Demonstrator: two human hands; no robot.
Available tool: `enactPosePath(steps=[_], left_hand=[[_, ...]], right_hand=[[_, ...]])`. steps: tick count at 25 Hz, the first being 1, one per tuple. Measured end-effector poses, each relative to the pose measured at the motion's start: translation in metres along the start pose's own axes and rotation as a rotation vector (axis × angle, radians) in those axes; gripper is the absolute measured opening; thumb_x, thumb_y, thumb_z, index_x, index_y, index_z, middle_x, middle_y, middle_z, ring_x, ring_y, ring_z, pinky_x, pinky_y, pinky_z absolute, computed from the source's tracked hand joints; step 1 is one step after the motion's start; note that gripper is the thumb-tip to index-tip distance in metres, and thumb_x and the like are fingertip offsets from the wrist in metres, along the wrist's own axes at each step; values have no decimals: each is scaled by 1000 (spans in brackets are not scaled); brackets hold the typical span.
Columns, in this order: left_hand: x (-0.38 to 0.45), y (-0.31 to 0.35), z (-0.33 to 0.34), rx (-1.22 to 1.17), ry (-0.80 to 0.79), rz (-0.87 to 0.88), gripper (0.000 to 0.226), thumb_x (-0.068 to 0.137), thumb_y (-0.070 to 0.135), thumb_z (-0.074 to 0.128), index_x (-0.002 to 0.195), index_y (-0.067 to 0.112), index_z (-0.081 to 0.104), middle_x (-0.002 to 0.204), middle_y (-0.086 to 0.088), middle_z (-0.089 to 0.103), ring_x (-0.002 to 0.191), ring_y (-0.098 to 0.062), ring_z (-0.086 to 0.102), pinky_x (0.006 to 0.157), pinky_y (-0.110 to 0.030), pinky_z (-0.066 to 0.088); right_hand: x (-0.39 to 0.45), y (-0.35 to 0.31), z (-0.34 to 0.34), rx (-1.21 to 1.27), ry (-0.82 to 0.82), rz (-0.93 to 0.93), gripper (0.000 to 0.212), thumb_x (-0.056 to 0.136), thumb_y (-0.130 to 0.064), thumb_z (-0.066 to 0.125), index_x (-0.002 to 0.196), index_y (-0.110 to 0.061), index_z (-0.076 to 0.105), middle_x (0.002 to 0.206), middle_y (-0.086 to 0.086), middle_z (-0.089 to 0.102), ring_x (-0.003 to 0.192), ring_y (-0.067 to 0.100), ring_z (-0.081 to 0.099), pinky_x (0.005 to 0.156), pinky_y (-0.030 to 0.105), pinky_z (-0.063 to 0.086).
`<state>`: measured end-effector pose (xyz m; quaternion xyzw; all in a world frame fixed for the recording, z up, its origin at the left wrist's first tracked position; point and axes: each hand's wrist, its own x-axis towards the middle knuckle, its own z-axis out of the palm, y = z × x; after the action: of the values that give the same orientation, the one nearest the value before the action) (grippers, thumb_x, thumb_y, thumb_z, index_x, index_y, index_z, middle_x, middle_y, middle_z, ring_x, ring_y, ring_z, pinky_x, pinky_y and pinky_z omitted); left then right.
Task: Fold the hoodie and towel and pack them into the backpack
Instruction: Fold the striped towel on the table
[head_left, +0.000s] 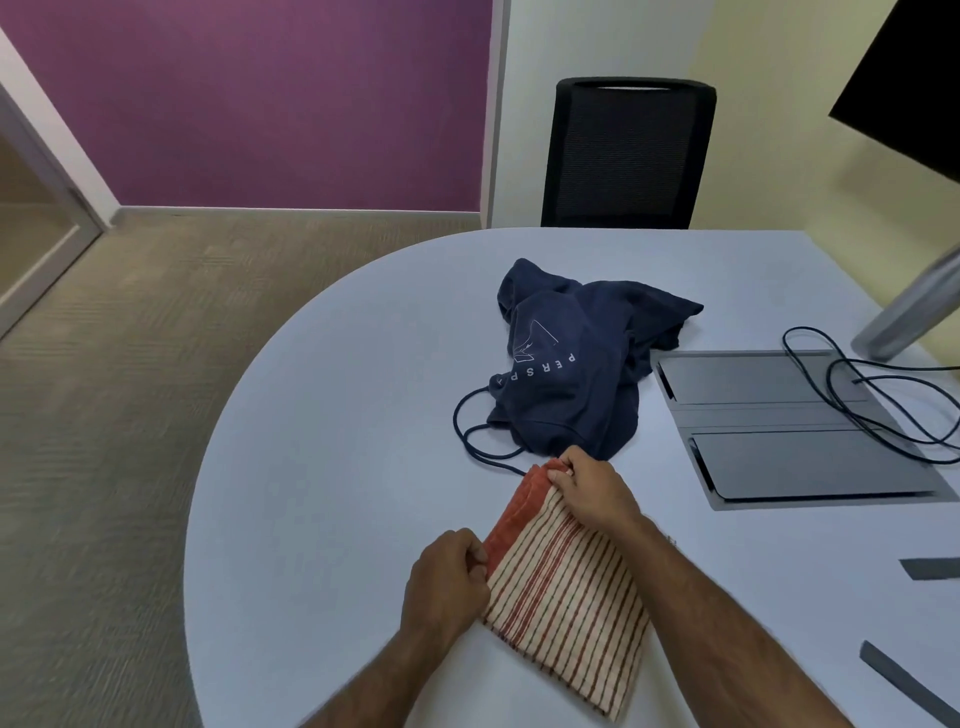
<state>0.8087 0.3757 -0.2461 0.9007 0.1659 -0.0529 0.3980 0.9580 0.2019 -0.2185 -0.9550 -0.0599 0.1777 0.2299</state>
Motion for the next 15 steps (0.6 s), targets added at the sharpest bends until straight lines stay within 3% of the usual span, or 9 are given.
enactPosePath(steps=[4,7,11,13,15], left_hand=[[3,-6,-2,61,9,-21,15,89,34,65,78,29,56,85,16,61,78,-5,59,71,-20,54],[8,-12,-1,199,47,59,26,87,56,62,93,31,59,99,18,58,91,-7,54,77,-19,47],[21,-12,6,307,6,551,36,93,48,48,115,24,62,115,7,65,104,-12,58,93,-38,54],[29,-6,12,480,-188,720,54,98,53,38,141,21,49,150,-1,49,138,-22,44,116,-51,35],[36,0,16,655,-370,742,77,98,67,33,159,24,15,168,1,4,155,-21,-1,124,-53,-5]], right_hand=[[-3,-6,11,-72,119,-12,31,97,-43,53,122,-25,53,113,-4,65,99,15,60,91,35,51],[-15,2,23,-207,268,-139,39,96,-42,55,131,-25,54,127,-5,61,117,18,53,105,37,41],[-54,30,54,-93,362,-195,41,94,-45,50,125,-20,60,127,-1,63,120,19,55,107,40,41],[-77,50,74,-99,376,-166,56,92,-56,42,132,-19,56,137,4,58,130,25,51,114,45,34],[-96,73,89,-196,321,-146,76,91,-69,35,147,-18,41,155,9,39,145,29,32,122,46,13]])
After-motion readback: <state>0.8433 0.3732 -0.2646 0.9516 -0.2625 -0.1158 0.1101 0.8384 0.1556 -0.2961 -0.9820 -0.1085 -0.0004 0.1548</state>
